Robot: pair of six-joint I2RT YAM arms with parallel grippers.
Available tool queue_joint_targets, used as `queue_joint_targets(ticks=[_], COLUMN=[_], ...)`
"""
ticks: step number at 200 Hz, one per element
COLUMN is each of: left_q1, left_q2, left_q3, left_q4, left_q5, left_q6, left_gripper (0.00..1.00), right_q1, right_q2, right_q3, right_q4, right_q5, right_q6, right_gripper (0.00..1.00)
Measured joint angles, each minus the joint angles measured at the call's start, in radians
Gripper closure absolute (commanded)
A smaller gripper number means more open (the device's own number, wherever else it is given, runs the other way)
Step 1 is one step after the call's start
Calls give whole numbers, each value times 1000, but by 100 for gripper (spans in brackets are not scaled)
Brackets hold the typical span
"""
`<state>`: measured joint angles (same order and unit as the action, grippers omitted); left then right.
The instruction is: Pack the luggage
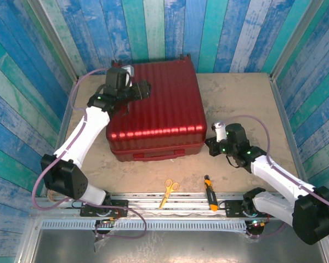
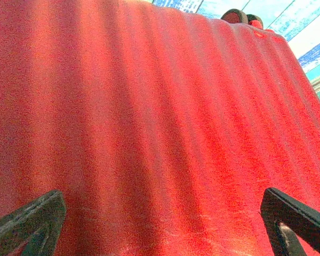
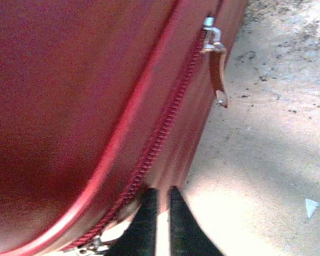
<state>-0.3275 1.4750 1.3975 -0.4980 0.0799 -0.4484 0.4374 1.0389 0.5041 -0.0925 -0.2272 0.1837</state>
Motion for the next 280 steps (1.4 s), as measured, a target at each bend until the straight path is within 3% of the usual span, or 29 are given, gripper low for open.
queue_joint_targets(ticks=[12,24,79,129,156,234,280], left_q1=[-1,-2,-2,-2,-2,-2,-2], left_q2=[5,9,29,43,51,73,77], left_q3=[2,5,23,37,46,68,68], left_q4=[4,4,10,11,10,7,6], left_q5=[-8,-14,-21,-27,-32,-37,-42], left_q6=[2,3,8,23,29,33,37], left_gripper=[1,1,0,0,0,0,0], right_q1=[-16,-24,-13,-13,-13,-5,0], right_q2=[-5,-16,-105,-389,-409,-169,-136], right_q3=[0,0,36,-98,-157,-125,-130], right_q4=[-15,-39,-224,-209,-175,-19,89], right_q5=[23,39,10,-60,-73,-132,-130], right_q6=[-1,3,69,101,110,30,13], right_gripper=[41,36,34,29,31,39,54])
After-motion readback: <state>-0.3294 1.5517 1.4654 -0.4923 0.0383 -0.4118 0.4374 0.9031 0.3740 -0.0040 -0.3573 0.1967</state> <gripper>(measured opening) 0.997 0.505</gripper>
